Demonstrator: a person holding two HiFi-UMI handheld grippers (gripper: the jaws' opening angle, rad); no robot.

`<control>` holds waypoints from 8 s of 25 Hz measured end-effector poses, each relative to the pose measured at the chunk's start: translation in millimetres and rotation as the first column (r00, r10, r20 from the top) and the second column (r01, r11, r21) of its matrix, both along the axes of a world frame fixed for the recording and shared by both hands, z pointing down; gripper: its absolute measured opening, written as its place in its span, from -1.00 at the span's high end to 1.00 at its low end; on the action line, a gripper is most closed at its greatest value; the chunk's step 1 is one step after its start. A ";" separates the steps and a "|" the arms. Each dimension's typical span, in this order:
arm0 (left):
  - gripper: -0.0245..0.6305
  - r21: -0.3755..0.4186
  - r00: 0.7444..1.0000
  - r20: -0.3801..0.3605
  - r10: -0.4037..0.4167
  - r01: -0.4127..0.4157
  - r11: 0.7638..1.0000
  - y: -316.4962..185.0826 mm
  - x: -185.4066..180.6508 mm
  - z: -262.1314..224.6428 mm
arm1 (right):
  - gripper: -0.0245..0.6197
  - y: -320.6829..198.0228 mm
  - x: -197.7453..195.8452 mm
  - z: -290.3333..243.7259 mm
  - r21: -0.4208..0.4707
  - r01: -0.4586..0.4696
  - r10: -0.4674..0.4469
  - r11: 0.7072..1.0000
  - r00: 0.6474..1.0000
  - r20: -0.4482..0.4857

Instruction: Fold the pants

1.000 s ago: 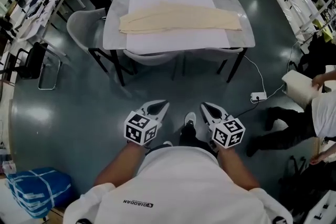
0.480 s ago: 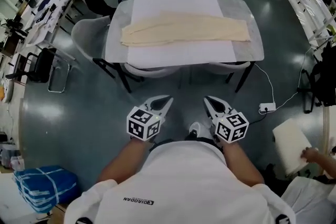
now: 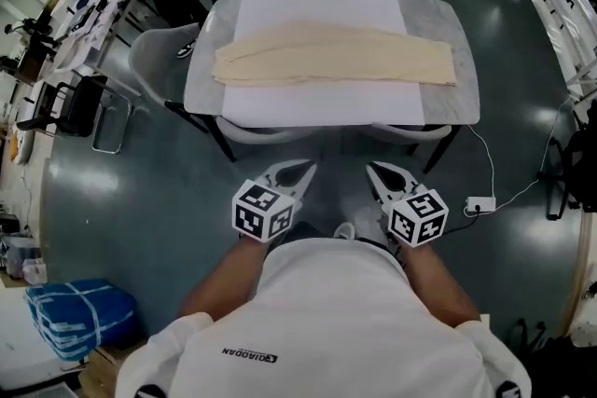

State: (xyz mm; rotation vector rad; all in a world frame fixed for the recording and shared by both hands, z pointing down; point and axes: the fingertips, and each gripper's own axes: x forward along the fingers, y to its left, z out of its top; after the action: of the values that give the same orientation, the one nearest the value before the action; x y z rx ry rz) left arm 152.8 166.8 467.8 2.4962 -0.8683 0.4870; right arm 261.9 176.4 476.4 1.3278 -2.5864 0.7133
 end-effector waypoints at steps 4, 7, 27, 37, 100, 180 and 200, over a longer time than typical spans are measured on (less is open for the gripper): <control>0.85 -0.008 1.000 0.025 -0.013 0.013 1.000 -9.6 7.2 -0.3 | 0.86 -11.6 10.7 5.5 -0.021 0.012 -0.011 1.000 1.000 0.019; 0.85 -0.023 0.999 0.039 -0.037 0.038 0.999 -21.2 2.6 3.5 | 0.86 -21.3 12.7 12.4 -0.037 0.020 -0.019 0.999 0.999 0.029; 0.84 -0.028 0.999 0.031 0.042 -0.041 0.999 -187.6 -15.0 15.9 | 0.86 -176.0 -1.1 15.2 -0.052 -0.072 0.070 0.996 0.997 -0.028; 0.85 -0.039 0.988 0.035 0.149 -0.148 0.988 -276.3 -40.3 26.5 | 0.86 -260.4 -13.0 31.3 -0.100 -0.203 0.200 0.974 0.979 -0.045; 0.85 -0.208 0.968 0.222 -0.116 0.163 0.964 -344.3 115.3 103.7 | 0.46 -435.6 477.0 257.7 -0.358 -0.562 0.437 0.745 0.818 -0.376; 0.85 -0.109 0.929 0.079 -0.360 0.367 0.924 -307.5 -282.7 72.0 | 0.77 -494.4 -154.8 -22.5 -0.043 -0.021 0.019 0.999 0.999 -0.039; 0.84 -0.157 0.902 0.067 -0.426 0.431 0.888 -285.9 -379.2 101.6 | 0.77 -504.2 -391.9 31.7 -0.135 0.191 -0.208 0.972 0.969 -0.130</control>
State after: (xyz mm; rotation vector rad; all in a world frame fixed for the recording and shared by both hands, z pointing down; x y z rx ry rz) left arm -226.3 -119.1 569.4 2.0619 -1.2930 0.4250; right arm -129.9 -327.8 508.1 1.0249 -2.4734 0.7004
